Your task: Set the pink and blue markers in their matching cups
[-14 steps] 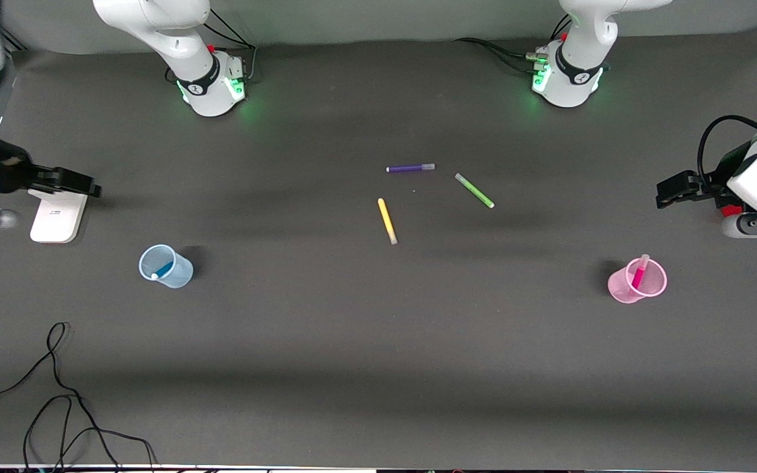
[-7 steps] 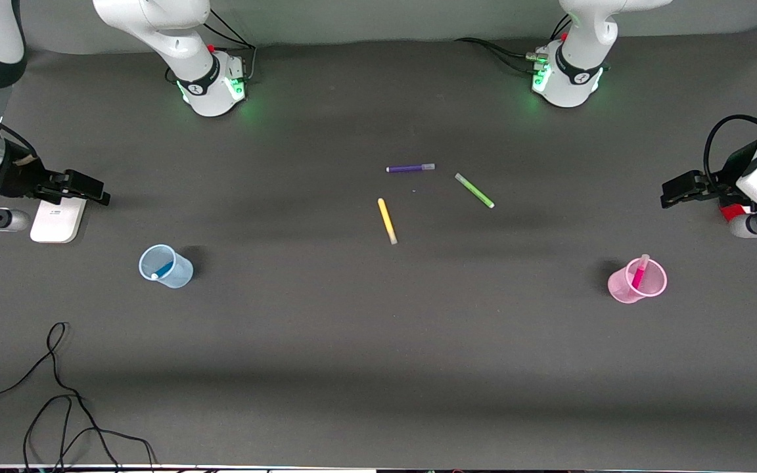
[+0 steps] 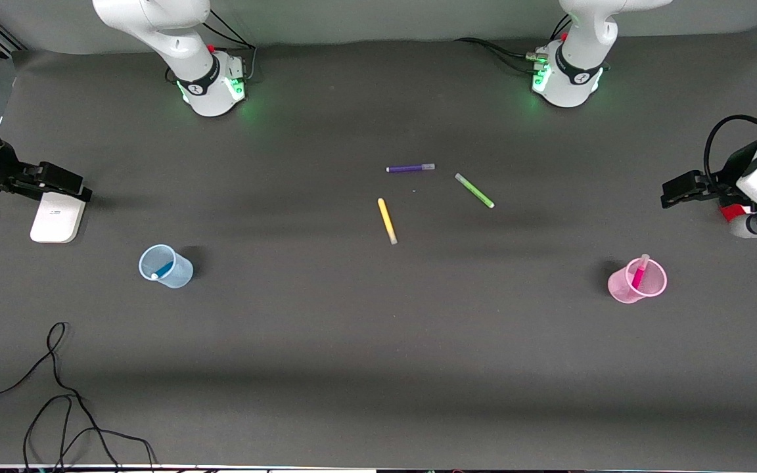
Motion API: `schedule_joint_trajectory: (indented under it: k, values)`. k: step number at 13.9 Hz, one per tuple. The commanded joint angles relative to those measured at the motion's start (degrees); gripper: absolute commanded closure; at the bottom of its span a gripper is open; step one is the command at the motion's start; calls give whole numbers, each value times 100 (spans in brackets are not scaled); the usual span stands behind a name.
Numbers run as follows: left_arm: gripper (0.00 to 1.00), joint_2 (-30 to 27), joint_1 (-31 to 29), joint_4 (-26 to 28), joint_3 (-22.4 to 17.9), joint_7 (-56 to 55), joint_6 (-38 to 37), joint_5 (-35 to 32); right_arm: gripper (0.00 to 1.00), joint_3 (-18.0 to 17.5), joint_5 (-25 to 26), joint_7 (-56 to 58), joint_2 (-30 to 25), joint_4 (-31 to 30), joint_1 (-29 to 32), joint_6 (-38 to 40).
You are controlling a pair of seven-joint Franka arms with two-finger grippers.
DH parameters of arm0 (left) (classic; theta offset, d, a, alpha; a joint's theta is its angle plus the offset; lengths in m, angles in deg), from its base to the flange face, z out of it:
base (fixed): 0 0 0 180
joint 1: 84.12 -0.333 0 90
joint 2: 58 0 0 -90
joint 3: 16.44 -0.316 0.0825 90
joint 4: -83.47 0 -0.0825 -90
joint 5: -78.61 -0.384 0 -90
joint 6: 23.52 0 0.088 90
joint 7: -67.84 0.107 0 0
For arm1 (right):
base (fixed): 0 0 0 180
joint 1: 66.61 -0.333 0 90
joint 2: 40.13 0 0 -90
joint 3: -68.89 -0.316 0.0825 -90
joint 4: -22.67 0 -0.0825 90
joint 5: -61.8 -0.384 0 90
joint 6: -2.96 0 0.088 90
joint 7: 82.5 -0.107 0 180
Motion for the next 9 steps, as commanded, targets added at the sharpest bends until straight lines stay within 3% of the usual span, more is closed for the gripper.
schedule_joint_trajectory:
  k: [1, 9]
  values:
    - [0, -185, 44, 178, -58, 71, 32, -80, 0, 187, -121, 68, 192, 175, -219, 112]
    - [0, -177, 70, 169, -40, 54, 41, -177, 0, 187, -121, 33, 350, 297, -175, 112]
